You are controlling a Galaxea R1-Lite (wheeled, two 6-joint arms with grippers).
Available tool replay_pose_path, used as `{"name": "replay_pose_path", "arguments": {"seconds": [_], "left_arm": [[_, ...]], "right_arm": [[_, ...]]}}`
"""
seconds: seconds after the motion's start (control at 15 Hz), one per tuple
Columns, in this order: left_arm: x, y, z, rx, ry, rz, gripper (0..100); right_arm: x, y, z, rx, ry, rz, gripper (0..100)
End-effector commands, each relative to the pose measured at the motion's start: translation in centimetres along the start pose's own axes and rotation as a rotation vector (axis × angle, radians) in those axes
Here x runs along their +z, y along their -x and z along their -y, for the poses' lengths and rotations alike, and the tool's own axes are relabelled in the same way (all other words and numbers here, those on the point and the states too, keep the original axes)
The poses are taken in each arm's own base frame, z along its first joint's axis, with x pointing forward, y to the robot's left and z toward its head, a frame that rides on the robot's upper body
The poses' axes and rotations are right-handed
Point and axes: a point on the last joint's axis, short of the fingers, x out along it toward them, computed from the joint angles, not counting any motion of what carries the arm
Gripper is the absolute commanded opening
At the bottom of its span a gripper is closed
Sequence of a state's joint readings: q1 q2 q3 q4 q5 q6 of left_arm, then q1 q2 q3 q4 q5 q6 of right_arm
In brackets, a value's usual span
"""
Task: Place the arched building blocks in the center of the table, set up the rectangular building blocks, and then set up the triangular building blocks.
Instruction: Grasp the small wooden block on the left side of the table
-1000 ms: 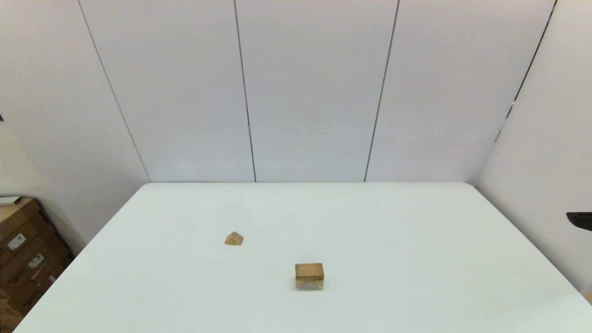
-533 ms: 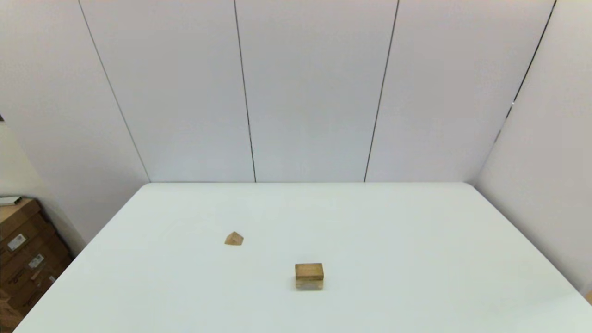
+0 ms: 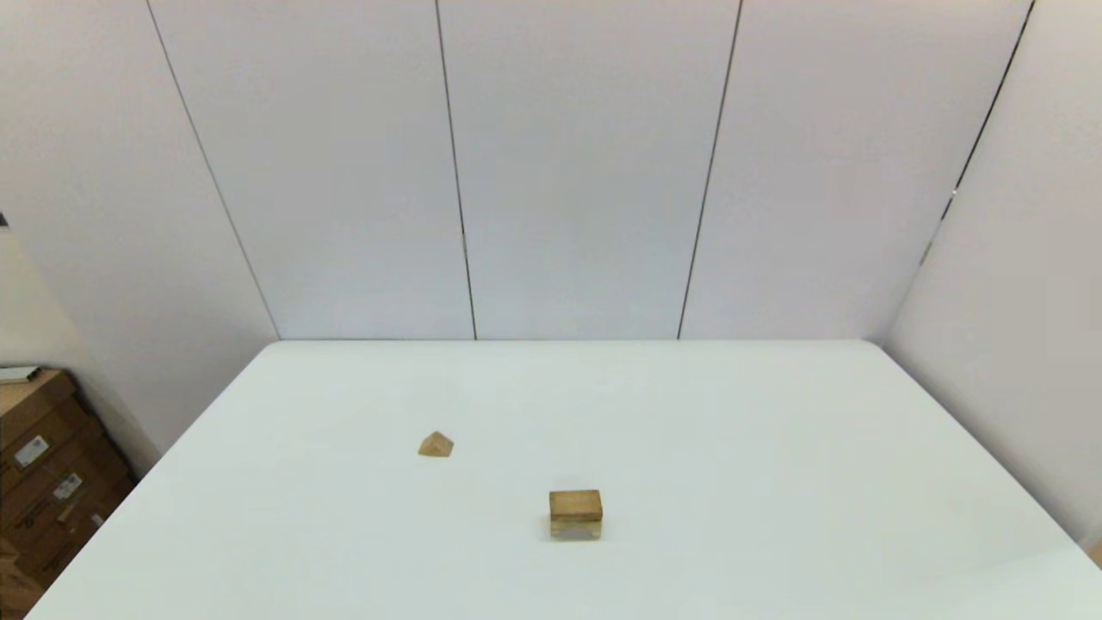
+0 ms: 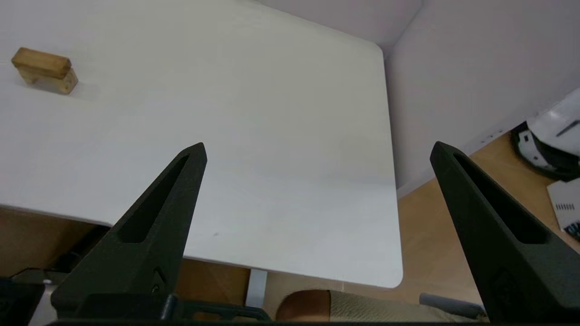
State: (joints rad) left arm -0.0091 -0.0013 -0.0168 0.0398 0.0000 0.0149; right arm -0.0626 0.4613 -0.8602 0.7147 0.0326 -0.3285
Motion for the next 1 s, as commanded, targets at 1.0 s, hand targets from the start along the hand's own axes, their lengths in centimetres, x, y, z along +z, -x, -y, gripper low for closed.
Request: {"name": "replay_pose_path", "arguments": {"seconds": [1.0], "left_arm": [[0.0,0.0,0.0,0.000,0.000,-0.001,100]], "right_arm": [[-11.9,-3.8,-3.7,-0.011,-0.144,0.318,100]]}}
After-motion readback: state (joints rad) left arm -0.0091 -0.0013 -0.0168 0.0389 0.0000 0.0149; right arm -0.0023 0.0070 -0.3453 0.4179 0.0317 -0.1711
